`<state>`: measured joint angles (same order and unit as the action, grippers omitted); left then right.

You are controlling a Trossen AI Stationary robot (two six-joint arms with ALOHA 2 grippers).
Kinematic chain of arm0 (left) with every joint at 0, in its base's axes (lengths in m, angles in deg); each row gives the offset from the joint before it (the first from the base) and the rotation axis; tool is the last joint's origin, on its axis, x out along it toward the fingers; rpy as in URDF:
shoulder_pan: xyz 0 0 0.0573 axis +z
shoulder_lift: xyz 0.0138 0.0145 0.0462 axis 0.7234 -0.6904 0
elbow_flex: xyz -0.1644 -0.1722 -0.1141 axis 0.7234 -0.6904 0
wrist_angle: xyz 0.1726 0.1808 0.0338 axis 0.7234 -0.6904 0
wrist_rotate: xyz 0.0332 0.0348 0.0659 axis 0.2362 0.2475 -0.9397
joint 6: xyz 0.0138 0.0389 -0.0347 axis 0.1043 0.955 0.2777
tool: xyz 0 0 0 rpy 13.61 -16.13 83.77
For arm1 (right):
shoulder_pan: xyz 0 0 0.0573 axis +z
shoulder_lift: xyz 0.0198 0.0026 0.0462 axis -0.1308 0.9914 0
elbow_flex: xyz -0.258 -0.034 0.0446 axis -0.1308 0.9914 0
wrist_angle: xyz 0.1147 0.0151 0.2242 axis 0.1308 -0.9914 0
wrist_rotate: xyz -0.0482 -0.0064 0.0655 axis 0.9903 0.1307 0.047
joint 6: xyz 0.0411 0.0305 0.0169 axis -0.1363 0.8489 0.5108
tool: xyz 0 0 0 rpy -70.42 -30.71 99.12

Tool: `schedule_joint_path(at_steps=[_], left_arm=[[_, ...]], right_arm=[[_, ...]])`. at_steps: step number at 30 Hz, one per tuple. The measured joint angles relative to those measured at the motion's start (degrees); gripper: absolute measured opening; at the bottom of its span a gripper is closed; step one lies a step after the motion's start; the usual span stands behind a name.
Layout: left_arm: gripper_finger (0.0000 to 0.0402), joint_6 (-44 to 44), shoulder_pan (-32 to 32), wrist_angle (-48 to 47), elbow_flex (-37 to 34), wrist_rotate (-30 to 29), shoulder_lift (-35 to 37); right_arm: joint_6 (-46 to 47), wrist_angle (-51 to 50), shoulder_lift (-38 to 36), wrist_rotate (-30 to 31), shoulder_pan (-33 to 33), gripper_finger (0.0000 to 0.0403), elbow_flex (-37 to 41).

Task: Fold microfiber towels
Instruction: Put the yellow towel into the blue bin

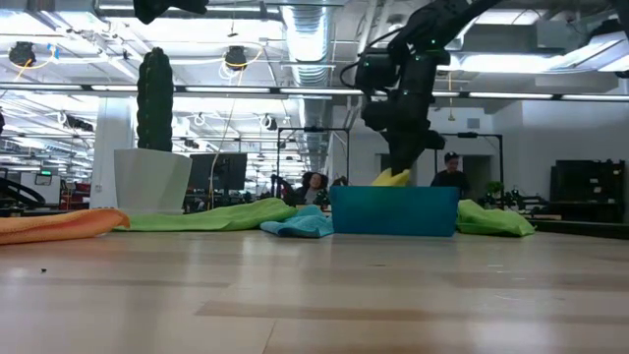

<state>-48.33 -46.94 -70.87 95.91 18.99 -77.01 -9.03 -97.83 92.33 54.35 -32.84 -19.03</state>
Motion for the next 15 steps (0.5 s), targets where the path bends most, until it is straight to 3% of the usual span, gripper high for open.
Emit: schedule_joint_path(at_steps=[15], left_arm=[[0.0066,0.3,0.0,-1.0,0.0,0.1,0.0]], right_arm=[[1.7,-10.3,-0.2,-0.9,1.1,0.0201,-1.3]])
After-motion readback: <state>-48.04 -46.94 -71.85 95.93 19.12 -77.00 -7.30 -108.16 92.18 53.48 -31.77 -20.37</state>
